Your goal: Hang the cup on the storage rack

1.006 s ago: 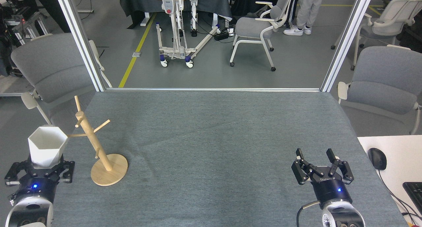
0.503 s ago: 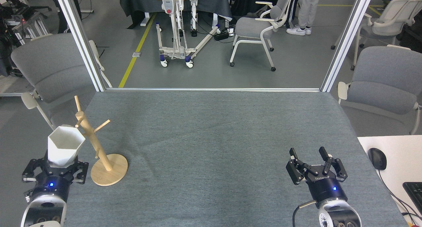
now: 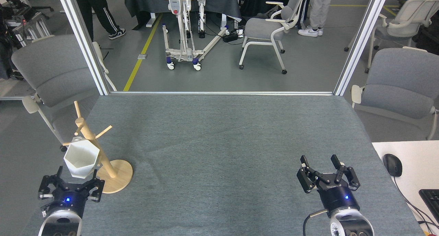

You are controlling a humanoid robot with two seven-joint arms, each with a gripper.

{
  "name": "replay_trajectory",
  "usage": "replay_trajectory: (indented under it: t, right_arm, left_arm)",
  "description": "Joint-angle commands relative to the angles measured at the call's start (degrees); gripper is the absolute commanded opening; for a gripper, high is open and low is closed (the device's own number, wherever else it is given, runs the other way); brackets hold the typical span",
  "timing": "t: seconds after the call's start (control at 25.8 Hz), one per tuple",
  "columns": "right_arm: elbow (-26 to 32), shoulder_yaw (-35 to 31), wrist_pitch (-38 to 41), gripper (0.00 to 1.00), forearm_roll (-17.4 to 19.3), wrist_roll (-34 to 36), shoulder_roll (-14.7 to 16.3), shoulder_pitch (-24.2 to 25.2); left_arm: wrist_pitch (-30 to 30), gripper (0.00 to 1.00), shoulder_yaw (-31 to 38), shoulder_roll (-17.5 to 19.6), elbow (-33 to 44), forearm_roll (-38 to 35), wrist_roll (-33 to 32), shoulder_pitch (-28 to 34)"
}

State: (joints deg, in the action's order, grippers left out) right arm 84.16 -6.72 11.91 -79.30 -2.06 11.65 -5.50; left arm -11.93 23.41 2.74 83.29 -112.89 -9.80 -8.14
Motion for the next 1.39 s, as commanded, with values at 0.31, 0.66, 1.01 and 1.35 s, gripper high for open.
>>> replay_trajectory:
  t: [0.31,0.66,1.01,1.35]
  right_arm:
    - [-0.9,-0.3,-0.3,1.00,0.2,0.0,-0.1,-1.7]
    - [-3.6,-1.4,-0.4,1.00,0.5,0.6,-1.5,-3.8]
    - [-7.0,-3.6,-0.1,1.00,0.8,2.9,-2.0,-4.3]
    - [-7.1,-4.2,0.0,1.00,0.8,3.0,-1.8,-4.4]
  left_arm:
    - [0.0,0.99,-0.2,-1.3,-2.6,0.7,2.9,6.3]
    - [2.5,0.99,-18.1,-10.0,-1.5,2.8,5.8,5.7]
    - [12.5,0.99,-34.0,-10.6,-3.4,12.7,5.3,-9.0]
    - [15.9,0.99,-34.7,-10.5,-3.7,17.8,4.7,-9.0]
